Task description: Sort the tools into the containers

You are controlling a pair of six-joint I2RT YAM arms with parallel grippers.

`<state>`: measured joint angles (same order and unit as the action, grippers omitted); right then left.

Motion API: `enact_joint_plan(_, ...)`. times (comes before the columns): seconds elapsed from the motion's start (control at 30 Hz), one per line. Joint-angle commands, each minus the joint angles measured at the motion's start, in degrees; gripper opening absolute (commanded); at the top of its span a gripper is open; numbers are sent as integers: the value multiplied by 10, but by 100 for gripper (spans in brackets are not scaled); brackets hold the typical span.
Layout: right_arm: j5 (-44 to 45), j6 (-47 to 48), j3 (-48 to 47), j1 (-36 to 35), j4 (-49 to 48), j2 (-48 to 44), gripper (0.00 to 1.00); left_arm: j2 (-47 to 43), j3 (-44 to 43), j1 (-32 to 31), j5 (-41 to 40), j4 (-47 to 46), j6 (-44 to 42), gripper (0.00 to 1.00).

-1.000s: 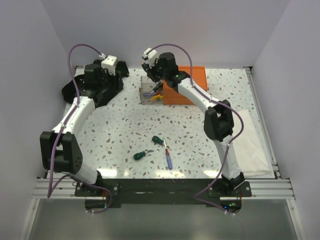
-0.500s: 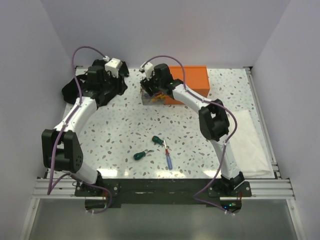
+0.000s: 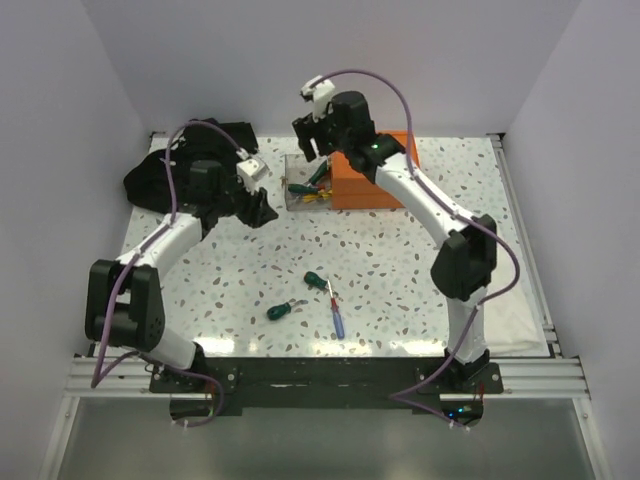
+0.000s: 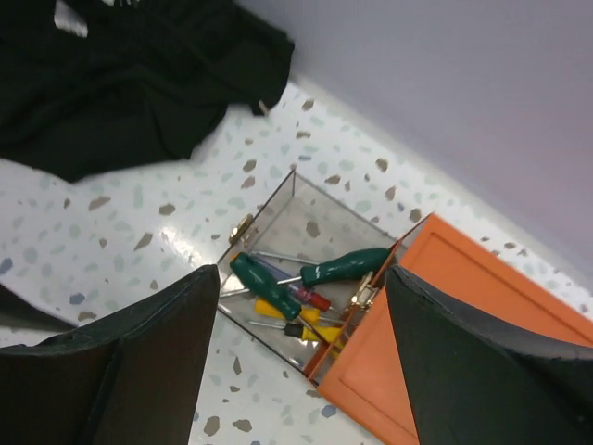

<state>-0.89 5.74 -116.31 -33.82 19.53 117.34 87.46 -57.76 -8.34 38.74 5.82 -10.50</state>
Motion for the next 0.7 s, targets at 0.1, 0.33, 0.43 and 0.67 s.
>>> enact_joint_plan(0.1,12,-53,113,95,-27,-87,75,-81,1,-140,166,208,-334,55)
enact_joint_plan(0.33,11,-117,165,162,-12,-38,72,68,-156,-225,95,483,-655,57)
enact_joint_plan(0.43,-5,-114,168,163,-8,-29,73,125,-208,-270,57,521,-725,57)
enact_joint_plan(0.67,-17,-129,153,164,-8,-10,74,214,-264,-377,38,554,-838,55)
